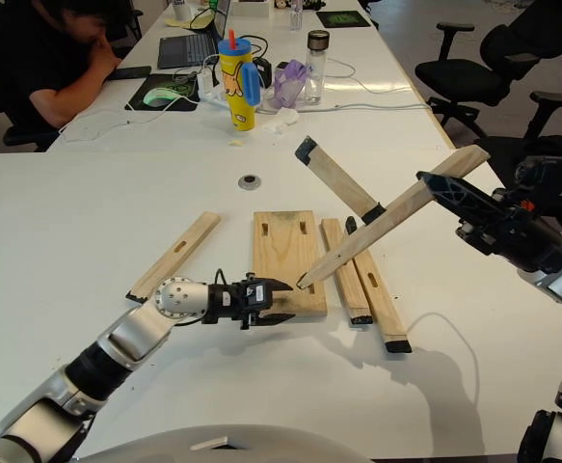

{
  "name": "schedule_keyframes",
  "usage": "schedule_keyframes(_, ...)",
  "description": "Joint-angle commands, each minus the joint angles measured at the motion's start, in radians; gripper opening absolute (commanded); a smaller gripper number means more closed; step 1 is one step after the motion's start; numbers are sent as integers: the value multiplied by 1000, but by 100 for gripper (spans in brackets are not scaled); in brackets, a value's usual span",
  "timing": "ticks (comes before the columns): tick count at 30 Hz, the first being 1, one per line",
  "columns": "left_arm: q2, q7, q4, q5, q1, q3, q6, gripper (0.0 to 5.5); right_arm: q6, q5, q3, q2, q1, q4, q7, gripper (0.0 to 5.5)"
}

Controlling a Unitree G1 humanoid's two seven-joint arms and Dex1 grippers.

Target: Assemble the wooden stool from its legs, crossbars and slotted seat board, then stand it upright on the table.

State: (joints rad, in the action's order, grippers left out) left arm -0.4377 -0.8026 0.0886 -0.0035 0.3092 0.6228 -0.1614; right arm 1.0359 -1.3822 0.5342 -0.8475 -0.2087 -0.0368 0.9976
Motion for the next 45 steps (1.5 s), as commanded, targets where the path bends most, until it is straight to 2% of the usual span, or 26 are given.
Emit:
schedule_keyframes(1, 52, 12, -70, 64, 19, 27, 16, 252, 19, -25, 26, 9, -25, -6, 16, 206)
schedule_keyframes(7, 65, -8, -199, 153, 50, 50, 18, 252, -11, 23, -2, 25, -52, 14, 18, 206)
schedule_keyframes(11, 46, -26, -233, 157, 39, 30, -6, 252, -56, 117, -62, 26, -38, 55, 45, 206)
schedule_keyframes(16, -34, -75, -157, 100, -30, -47, -80, 252, -168, 282, -158, 37, -9, 106, 103, 206)
schedule_keyframes(21, -129, -151, -108, 71, -140, -45, -104, 252, -255, 370, -223, 93, -39, 135, 106, 206)
schedule_keyframes(26, -118, -158, -79, 38, -149, -43, -124, 252, -278, 381, -259, 146, -83, 161, 94, 206)
schedule_keyframes(34, -101, -155, -100, 45, -126, -25, -122, 252, -464, 603, -409, 187, -123, 89, 152, 206)
schedule_keyframes(39, -113, -161, -102, 50, -132, -16, -122, 252, -549, 667, -447, 198, -159, 39, 175, 206)
schedule_keyframes(45, -114, -163, -111, 59, -137, -1, -122, 252, -550, 695, -515, 167, -172, 39, 241, 206)
